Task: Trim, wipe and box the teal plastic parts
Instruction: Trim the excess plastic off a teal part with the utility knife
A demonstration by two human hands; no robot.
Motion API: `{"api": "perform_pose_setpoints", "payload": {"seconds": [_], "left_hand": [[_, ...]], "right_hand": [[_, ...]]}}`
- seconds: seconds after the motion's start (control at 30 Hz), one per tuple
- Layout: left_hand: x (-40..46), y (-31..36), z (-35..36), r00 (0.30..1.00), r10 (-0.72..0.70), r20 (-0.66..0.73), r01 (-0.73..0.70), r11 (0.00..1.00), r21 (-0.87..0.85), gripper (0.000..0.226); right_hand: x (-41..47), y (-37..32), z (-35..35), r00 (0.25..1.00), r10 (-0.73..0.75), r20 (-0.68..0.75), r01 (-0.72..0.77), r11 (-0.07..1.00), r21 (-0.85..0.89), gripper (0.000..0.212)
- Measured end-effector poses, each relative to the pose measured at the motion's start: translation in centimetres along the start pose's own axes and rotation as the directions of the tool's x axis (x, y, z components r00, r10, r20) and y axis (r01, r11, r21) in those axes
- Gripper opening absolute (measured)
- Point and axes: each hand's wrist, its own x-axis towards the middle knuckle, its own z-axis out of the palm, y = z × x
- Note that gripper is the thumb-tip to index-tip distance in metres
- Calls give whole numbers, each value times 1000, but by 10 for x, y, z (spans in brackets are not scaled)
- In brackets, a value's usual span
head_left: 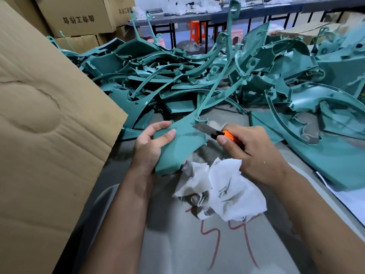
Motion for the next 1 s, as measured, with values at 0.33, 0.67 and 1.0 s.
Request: {"api": "perform_pose_setpoints", "payload": {"seconds": [0.33, 0.67, 1.0], "left_hand": [[-2, 6, -12, 998, 6, 60, -11, 997, 71, 19], [-3, 8, -13, 998, 50, -43, -47, 996, 81, 21], [-6, 13, -14, 997, 54, -48, -50, 995, 89, 21]], "right_hand": [[-1, 4, -1, 993, 98, 64, -92, 991, -101, 38], [-1, -3, 2, 995, 71, 76, -62, 991, -115, 37], [-2, -4, 2, 999, 48, -4, -48, 994, -102, 36]]}}
